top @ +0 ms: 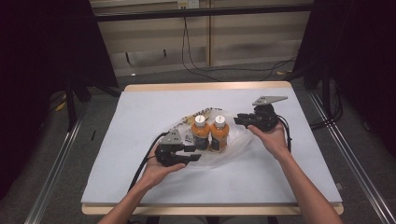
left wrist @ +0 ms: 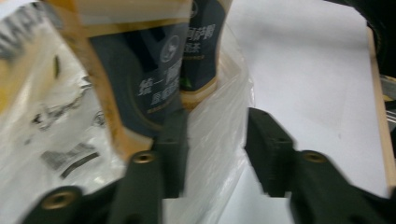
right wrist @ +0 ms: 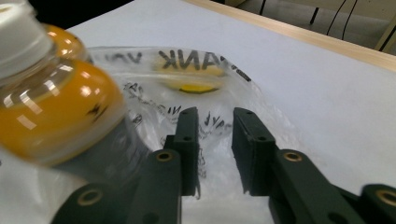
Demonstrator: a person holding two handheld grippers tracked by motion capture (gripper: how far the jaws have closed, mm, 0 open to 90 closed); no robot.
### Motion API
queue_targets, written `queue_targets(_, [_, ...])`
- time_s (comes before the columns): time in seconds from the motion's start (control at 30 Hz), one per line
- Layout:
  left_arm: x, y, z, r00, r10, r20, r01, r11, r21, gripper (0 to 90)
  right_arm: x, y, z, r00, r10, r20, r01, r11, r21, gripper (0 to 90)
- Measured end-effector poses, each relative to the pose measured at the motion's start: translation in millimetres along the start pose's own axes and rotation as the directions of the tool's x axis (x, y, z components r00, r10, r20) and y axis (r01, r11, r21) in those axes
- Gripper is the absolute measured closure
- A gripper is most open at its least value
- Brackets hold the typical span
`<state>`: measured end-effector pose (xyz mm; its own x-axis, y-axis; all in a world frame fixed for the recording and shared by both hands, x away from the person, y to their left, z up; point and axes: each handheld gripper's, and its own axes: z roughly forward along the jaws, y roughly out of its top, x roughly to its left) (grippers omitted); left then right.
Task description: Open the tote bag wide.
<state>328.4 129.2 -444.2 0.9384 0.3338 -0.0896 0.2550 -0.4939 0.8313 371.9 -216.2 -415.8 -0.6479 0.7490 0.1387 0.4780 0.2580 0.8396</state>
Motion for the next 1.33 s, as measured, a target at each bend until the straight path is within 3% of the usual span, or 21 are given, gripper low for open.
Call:
queue_targets(0.2, [-2.6, 0.4, -17.5, 0.9966, 0.001, -0.082, -0.003, 0.9997, -0.026, 32.1, 9.5, -16.7, -33.8, 0.9998, -0.007, 0.018, 0.007, 0.999, -0.038, 45.8])
queue_targets(0.27, [-0.8, -2.4, -24.3, 0.9957, -0.003, -0.093, 0.001, 0.9998, -0.021, 25.5, 11.7, -22.5, -43.7, 0.9996, -0.009, 0.028, 0.010, 0.999, -0.038, 39.4])
queue_targets(0.37, [1.4, -9.0, -34.3, 0.9933, -0.021, -0.113, 0.019, 0.9997, -0.016, 20.7, 15.0, -31.3, -59.4, 0.9991, -0.005, 0.042, 0.008, 0.999, -0.050, 34.6])
queue_targets(0.47, [2.6, -15.2, -43.9, 0.9905, -0.065, -0.122, 0.064, 0.9979, -0.009, 15.3, 19.1, -39.7, -74.7, 0.9981, 0.005, 0.061, -0.001, 0.997, -0.071, 30.6])
queue_targets(0.53, [1.0, -18.2, -50.6, 0.9893, -0.067, -0.130, 0.067, 0.9977, 0.001, 12.1, 23.0, -45.1, -84.6, 0.9978, 0.014, 0.065, -0.008, 0.995, -0.096, 27.1])
queue_targets(0.57, [-1.3, -20.1, -53.3, 0.9873, -0.090, -0.131, 0.089, 0.9960, -0.012, 10.3, 26.3, -47.5, -89.1, 0.9974, 0.015, 0.070, -0.007, 0.995, -0.100, 25.4])
queue_targets(0.77, [-5.0, -34.3, -76.9, 0.9807, -0.084, -0.177, 0.082, 0.9965, -0.016, 6.6, 34.3, -63.5, -106.9, 0.9953, 0.023, 0.094, -0.015, 0.996, -0.089, 20.1])
queue_targets(0.83, [-4.6, -40.1, -84.8, 0.9780, -0.120, -0.171, 0.116, 0.9927, -0.031, 4.9, 34.0, -71.3, -110.8, 0.9942, 0.028, 0.104, -0.020, 0.997, -0.077, 19.3])
queue_targets(0.93, [-5.3, -50.8, -94.0, 0.9711, -0.171, -0.167, 0.163, 0.9847, -0.062, 3.1, 31.3, -85.9, -116.4, 0.9926, 0.055, 0.108, -0.048, 0.996, -0.069, 18.9])
queue_targets(0.97, [-6.5, -58.0, -99.7, 0.9661, -0.170, -0.194, 0.161, 0.9850, -0.063, 3.2, 30.6, -90.8, -117.9, 0.9914, 0.063, 0.115, -0.056, 0.996, -0.067, 18.8])
queue_targets(1.03, [-6.0, -59.8, -101.5, 0.9656, -0.169, -0.198, 0.160, 0.9852, -0.062, 2.9, 31.2, -98.7, -122.2, 0.9897, 0.078, 0.120, -0.071, 0.996, -0.062, 18.7])
queue_targets(1.1, [-5.1, -67.4, -108.0, 0.9574, -0.177, -0.228, 0.167, 0.9840, -0.060, 3.0, 33.1, -103.4, -126.2, 0.9878, 0.085, 0.130, -0.078, 0.995, -0.062, 18.5])
queue_targets(1.13, [-4.7, -73.1, -111.4, 0.9501, -0.185, -0.251, 0.172, 0.9824, -0.071, 3.1, 34.7, -106.8, -129.8, 0.9861, 0.090, 0.140, -0.081, 0.995, -0.063, 18.4])
queue_targets(1.2, [-4.0, -82.0, -115.8, 0.9437, -0.208, -0.257, 0.193, 0.9778, -0.082, 2.9, 36.8, -113.9, -136.7, 0.9833, 0.098, 0.154, -0.087, 0.994, -0.073, 18.1])
queue_targets(1.27, [-2.7, -93.7, -119.6, 0.9328, -0.216, -0.288, 0.203, 0.9763, -0.075, 2.8, 37.9, -124.4, -144.5, 0.9752, 0.124, 0.184, -0.105, 0.989, -0.109, 17.6])
queue_targets(1.33, [-1.3, -96.8, -122.6, 0.9299, -0.206, -0.305, 0.194, 0.9785, -0.071, 2.9, 37.5, -129.0, -146.4, 0.9703, 0.133, 0.202, -0.109, 0.986, -0.124, 16.9])
